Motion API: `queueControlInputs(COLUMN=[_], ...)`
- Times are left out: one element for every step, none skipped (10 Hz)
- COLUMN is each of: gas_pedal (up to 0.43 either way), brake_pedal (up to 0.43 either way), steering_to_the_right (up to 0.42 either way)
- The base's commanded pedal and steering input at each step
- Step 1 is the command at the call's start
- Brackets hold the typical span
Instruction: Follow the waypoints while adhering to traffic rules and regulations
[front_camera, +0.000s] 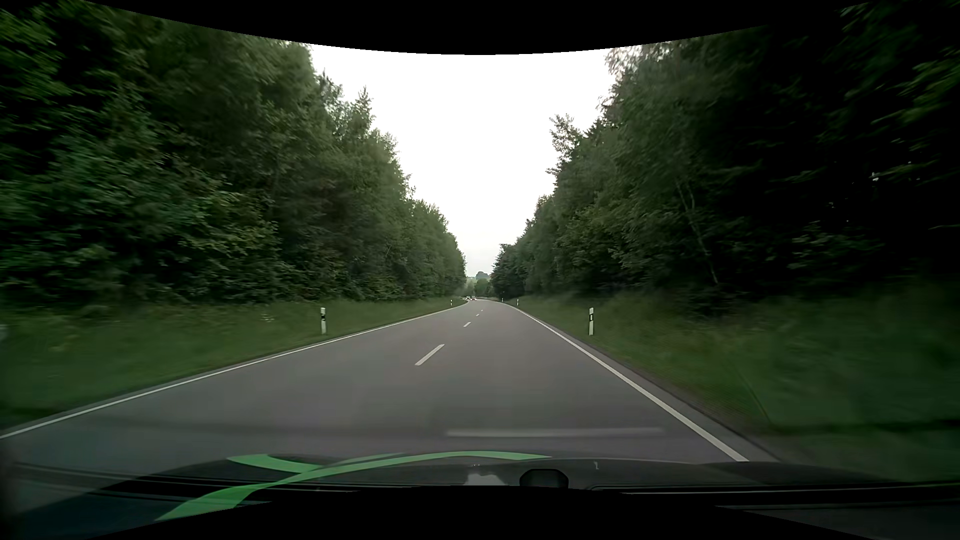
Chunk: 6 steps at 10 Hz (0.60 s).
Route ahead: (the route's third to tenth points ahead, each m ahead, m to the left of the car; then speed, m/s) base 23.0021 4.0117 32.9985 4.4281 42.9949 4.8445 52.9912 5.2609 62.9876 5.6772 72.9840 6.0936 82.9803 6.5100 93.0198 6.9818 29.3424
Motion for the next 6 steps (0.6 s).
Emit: queueControlInputs(gas_pedal=[0.157, 0.157, 0.169, 0.169, 0.177, 0.189], brake_pedal=[0.0, 0.0, 0.0, 0.0, 0.0, 0.0], steering_to_the_right=[-0.005, -0.005, -0.005, -0.005, -0.005, -0.005])
